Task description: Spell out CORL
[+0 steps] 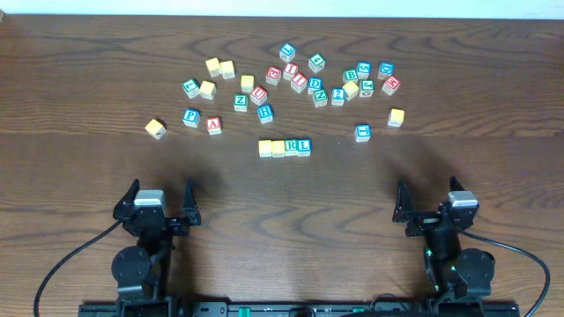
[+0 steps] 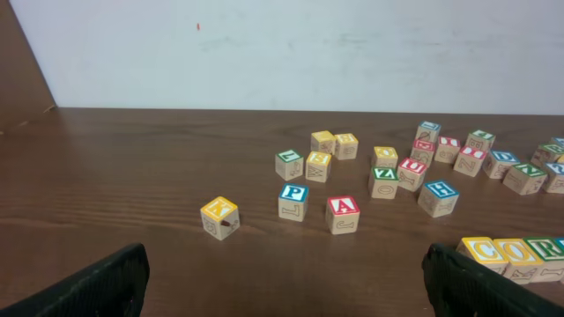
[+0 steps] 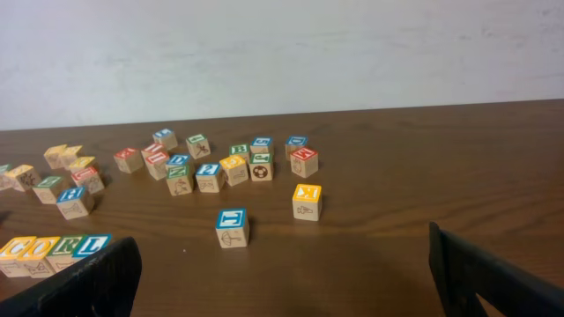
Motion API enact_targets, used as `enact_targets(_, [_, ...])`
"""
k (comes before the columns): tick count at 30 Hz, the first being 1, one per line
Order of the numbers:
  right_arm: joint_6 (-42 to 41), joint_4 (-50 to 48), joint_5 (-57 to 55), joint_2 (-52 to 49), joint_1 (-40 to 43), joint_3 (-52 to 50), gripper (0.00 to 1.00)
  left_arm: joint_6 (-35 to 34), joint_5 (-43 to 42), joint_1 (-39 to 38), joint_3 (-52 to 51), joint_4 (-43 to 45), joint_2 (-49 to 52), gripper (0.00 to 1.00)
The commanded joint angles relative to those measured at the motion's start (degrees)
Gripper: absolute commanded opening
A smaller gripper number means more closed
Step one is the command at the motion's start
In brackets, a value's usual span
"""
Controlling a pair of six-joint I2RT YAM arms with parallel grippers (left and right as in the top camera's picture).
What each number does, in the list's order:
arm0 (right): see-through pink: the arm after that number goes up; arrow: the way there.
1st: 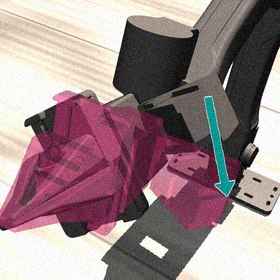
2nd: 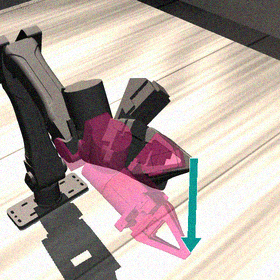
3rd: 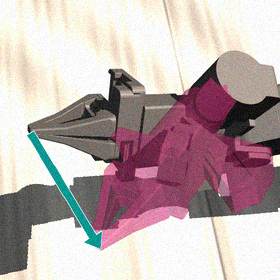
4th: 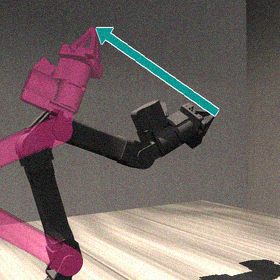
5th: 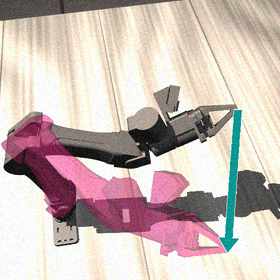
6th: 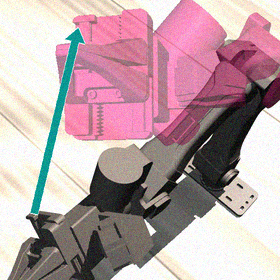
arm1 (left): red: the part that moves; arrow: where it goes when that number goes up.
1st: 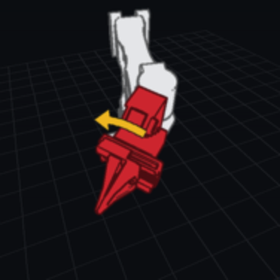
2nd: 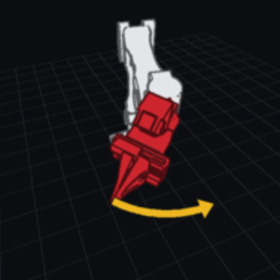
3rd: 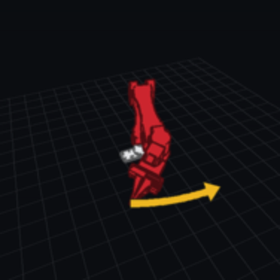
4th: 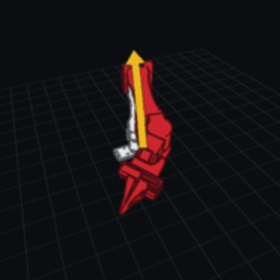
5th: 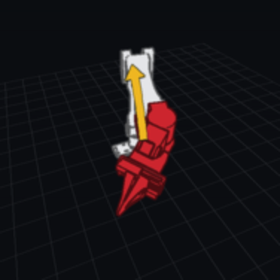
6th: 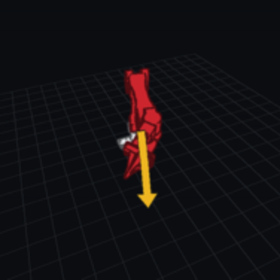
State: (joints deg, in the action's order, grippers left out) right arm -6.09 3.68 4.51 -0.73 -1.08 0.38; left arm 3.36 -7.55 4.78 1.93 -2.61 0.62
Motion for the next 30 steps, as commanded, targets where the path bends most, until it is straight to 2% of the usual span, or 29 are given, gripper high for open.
enact_targets(1, [-0.70, 0.22, 0.35, 0.17, 0.24, -0.07, 0.99, 1.16, 0.37, 0.31, -1.73, -0.74, -0.55, 0.98])
enact_targets(30, [-0.70, 0.24, 0.35, 0.17, 0.24, -0.07, 0.99, 0.92, 0.96, 0.31, -1.70, -0.90, -0.44, 0.98])
